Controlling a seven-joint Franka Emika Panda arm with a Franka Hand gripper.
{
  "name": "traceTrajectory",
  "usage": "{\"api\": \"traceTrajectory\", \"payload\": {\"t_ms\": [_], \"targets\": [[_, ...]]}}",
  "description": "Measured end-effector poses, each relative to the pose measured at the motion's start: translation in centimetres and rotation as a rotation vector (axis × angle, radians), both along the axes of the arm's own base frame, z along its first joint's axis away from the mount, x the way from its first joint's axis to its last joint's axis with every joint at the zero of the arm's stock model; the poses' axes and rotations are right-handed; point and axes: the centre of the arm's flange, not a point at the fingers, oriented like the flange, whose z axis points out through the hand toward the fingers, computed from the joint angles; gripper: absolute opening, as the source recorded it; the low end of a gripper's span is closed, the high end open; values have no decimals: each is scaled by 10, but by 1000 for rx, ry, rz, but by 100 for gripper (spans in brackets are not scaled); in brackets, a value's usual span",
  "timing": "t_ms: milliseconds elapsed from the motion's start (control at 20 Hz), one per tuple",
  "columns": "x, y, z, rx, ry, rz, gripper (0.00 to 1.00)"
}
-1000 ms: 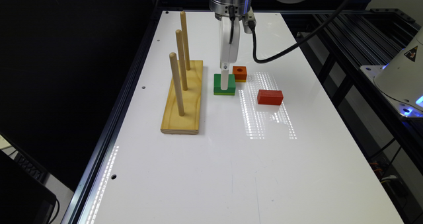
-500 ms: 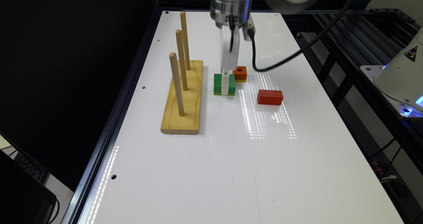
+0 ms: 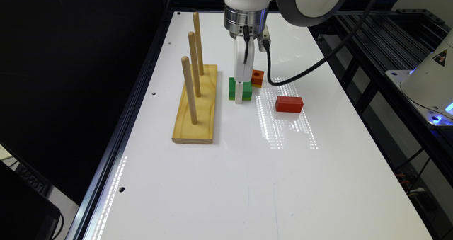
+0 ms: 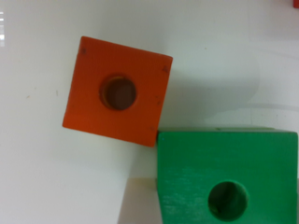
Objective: Pick up green block.
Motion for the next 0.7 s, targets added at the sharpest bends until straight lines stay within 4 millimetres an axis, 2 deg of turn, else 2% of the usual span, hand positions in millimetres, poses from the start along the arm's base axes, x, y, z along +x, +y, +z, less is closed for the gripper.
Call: {"api": "traceTrajectory", "payload": {"t_ms": [550, 700], "targets": [[0, 0, 1, 0, 0, 0, 0], [1, 0, 7, -1, -2, 0, 0]]}}
